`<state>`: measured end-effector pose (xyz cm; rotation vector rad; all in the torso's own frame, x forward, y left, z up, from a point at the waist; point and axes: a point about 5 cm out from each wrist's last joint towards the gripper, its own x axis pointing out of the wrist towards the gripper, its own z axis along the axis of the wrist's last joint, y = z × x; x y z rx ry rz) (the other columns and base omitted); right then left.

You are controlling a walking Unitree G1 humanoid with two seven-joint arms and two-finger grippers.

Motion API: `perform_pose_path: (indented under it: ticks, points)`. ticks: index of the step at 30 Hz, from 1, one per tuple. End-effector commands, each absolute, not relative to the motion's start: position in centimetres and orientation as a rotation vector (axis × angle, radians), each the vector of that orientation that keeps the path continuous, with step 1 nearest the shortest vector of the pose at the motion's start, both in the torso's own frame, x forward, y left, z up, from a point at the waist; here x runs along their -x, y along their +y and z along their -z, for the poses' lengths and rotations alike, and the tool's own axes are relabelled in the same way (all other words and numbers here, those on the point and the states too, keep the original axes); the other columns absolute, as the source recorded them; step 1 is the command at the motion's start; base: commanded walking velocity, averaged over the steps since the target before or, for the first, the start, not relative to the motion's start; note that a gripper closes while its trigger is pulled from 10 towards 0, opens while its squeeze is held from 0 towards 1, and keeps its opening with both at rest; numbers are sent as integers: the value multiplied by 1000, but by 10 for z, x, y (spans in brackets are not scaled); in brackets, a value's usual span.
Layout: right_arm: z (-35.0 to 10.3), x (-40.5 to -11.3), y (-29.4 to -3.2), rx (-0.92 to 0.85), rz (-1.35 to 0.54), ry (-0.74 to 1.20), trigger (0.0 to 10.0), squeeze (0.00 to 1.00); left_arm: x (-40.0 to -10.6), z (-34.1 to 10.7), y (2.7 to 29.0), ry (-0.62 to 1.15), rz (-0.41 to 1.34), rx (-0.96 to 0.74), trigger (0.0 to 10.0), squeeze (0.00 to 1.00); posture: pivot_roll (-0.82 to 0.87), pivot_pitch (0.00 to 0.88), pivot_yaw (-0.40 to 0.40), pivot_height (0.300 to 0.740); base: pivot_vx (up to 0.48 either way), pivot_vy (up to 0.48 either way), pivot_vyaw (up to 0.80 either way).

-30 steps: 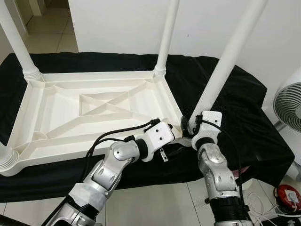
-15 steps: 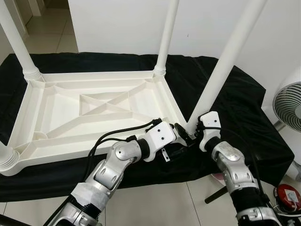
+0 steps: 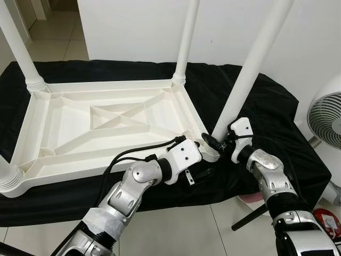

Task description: Building children table

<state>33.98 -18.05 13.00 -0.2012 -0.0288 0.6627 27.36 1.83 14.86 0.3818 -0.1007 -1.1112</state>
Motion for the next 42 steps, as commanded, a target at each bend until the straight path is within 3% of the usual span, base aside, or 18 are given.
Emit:
perform_pose_path:
  ticks: [1,5,6,22,36,42]
  points:
    - [-119,-337,-184,252,-691,23,0,0,-272,-147,17,-98,1095,-392,10000,0,-33,0,-86,740,0,0,0]
    - [-115,-336,-185,226,-688,31,0,0,-271,-147,17,-97,1096,-390,10000,0,-37,0,-84,740,0,0,0]
    - [-113,-335,-185,194,-671,40,10000,0,-270,-147,17,-97,1098,-388,10000,0,-39,0,-82,740,0,0,0]
    - [-109,-329,-165,86,-424,51,10000,0,-270,-146,16,-94,1108,-390,10000,0,-55,0,-76,740,0,0,0]
    - [-109,-312,-130,-102,26,65,10000,0,-280,-146,20,-88,1085,-406,10000,0,-66,0,-79,740,0,0,0]
    - [-115,-309,-113,-122,-2,30,10000,0,-283,-145,22,-82,1078,-416,10000,0,-71,0,-75,740,0,0,0]
